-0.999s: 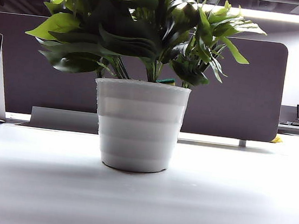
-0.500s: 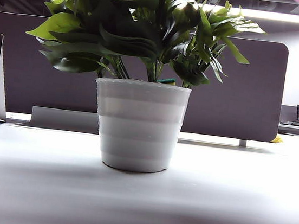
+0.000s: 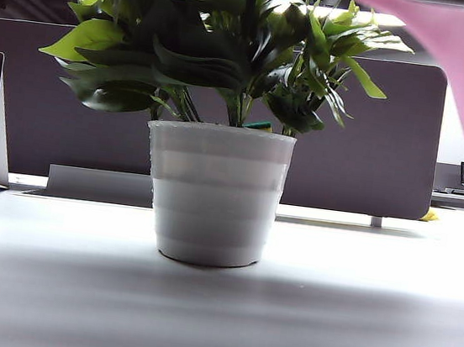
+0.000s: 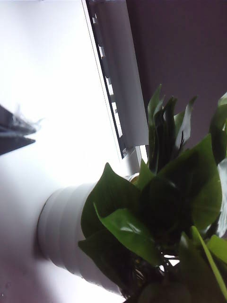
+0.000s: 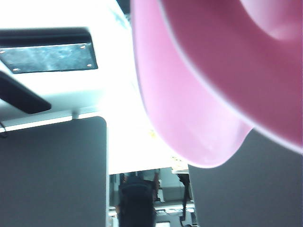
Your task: Pick up the watering can from the table, water the potted plant, and put the can back.
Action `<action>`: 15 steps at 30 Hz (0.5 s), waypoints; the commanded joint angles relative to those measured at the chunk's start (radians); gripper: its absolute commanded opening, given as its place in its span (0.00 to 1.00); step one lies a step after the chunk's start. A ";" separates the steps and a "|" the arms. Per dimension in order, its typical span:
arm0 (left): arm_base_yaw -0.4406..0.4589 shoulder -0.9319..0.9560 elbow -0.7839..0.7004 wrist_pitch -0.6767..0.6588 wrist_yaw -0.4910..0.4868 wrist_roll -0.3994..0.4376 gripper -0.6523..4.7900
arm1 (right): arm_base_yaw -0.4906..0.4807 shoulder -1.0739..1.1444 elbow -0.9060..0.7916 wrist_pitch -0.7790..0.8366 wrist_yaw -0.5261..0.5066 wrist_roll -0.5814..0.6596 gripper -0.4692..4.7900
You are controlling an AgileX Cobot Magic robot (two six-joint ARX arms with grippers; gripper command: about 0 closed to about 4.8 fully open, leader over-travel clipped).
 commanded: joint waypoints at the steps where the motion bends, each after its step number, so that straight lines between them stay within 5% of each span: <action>1: 0.003 0.001 0.001 0.013 0.003 0.000 0.11 | 0.000 0.075 -0.055 0.348 -0.006 0.079 0.08; 15: 0.002 0.001 0.001 0.013 0.003 0.000 0.11 | 0.002 0.357 -0.182 0.822 -0.063 0.077 0.08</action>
